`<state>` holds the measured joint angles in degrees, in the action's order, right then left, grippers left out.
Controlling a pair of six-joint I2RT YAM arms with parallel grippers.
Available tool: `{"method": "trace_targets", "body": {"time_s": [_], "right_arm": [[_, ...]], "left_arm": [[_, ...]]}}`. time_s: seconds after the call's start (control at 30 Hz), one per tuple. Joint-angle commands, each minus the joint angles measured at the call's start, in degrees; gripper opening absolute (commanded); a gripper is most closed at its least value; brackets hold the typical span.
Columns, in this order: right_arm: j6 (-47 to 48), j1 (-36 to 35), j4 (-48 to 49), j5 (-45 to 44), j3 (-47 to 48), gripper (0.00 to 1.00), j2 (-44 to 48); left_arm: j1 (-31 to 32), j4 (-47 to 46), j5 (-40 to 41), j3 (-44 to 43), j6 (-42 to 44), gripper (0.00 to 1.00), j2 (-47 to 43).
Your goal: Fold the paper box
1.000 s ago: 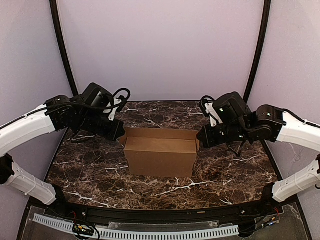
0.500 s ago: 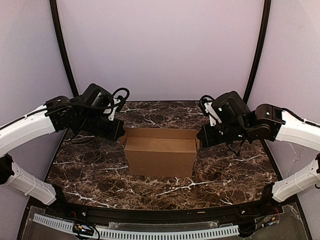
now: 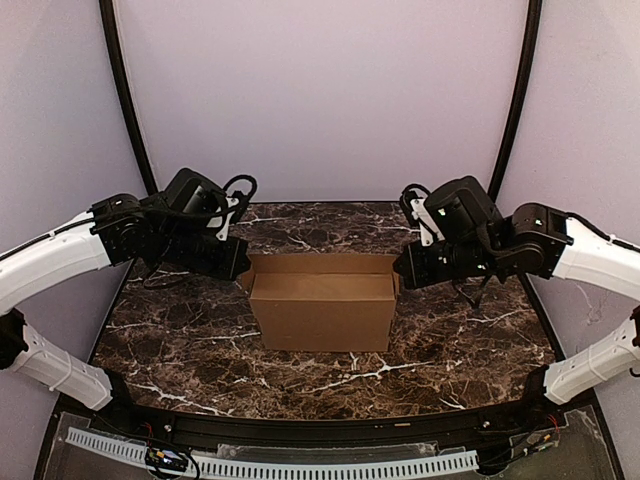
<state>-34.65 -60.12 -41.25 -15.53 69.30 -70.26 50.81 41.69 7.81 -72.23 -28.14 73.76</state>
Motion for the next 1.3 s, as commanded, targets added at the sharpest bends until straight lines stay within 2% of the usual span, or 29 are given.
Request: {"method": "trace_targets", "body": {"time_s": [0.0, 0.63, 1.27], "right_arm": [[-0.6, -0.6, 6.9, 3.2, 1.7, 0.0, -1.0], [0.3, -1.4, 10.6, 3.3, -1.4, 0.0, -0.5], [0.1, -1.8, 12.6, 2.5, -5.7, 0.0, 3.4]], "left_arm": [[1.6, -5.4, -6.4, 0.2, -1.3, 0.01, -0.5], [1.5, -9.4, -5.1, 1.9, -8.4, 0.01, -1.0], [1.5, -11.1, -3.8, 4.0, -11.6, 0.01, 0.2]]}}
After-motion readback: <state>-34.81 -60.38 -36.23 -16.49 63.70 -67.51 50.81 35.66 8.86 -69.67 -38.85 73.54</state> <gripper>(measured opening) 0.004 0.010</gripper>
